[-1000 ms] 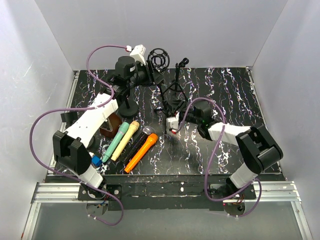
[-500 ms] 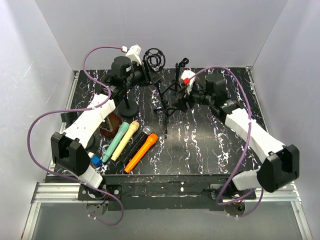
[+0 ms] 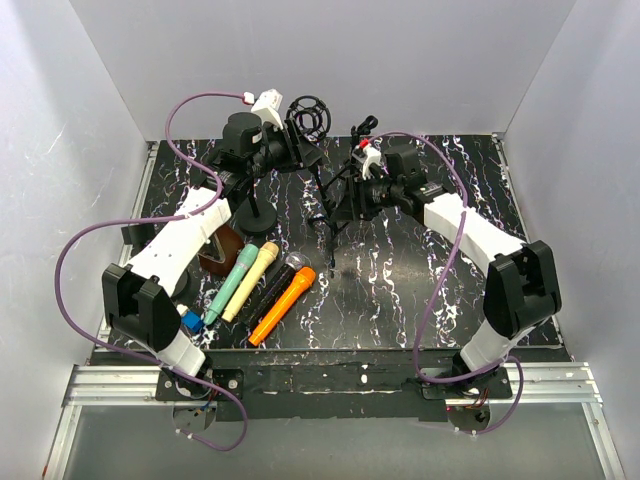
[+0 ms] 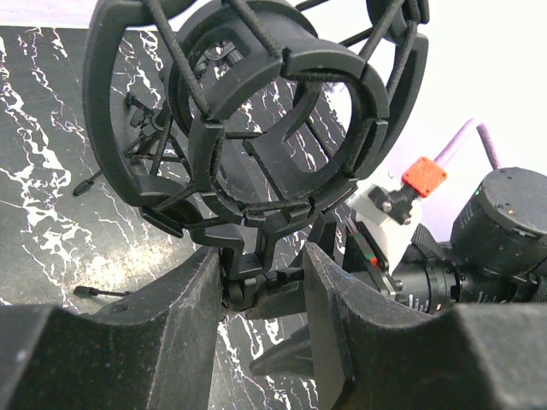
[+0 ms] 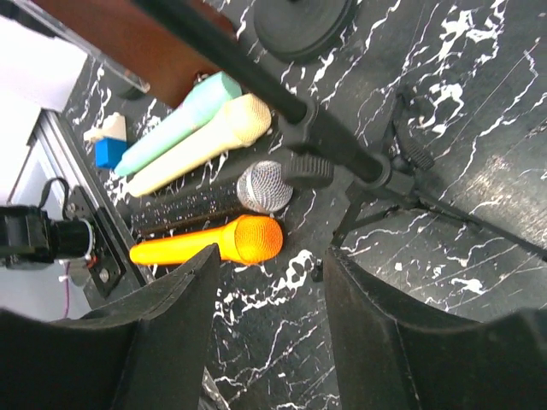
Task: Remove the microphone from the stand
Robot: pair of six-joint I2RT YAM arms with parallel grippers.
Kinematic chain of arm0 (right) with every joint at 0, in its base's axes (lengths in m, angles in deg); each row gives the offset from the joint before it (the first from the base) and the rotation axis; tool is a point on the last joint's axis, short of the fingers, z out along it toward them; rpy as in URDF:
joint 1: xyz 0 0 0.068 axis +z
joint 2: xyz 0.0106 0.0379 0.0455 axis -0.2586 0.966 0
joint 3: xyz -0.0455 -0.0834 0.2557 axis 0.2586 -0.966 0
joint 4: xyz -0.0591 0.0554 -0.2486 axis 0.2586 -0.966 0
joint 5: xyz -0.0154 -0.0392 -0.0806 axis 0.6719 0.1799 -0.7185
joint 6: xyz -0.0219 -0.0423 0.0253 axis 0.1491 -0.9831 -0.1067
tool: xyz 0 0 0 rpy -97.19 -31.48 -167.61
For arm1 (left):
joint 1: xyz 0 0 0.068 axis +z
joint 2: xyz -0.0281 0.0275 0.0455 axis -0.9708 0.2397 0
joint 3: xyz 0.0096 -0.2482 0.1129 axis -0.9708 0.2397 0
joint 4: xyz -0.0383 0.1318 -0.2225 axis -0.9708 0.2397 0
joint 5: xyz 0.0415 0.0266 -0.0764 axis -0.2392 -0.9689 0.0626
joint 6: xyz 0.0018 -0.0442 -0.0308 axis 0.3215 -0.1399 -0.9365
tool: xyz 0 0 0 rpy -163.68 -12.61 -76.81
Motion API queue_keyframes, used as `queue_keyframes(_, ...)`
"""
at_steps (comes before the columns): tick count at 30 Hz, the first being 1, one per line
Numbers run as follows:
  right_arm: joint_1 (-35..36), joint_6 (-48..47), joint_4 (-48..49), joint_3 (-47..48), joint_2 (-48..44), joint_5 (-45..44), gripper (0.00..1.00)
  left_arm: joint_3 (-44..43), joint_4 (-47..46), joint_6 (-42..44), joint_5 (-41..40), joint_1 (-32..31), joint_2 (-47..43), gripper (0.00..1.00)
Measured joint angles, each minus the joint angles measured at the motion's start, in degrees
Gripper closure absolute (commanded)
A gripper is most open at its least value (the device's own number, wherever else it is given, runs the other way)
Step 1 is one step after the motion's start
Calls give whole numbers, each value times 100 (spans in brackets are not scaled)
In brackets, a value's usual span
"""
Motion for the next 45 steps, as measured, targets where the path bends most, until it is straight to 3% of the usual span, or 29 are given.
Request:
queue_keyframes(12, -31, 391, 39, 476, 490, -267, 51, 0, 4, 28, 4, 0, -2, 100)
queue_keyframes(35, -68, 730, 216, 490, 691, -157, 53, 0, 17, 81, 46, 0, -2, 100)
queue_keyframes(45, -68, 686, 81, 562, 737, -745, 53, 0, 26, 85, 46, 0, -2, 100)
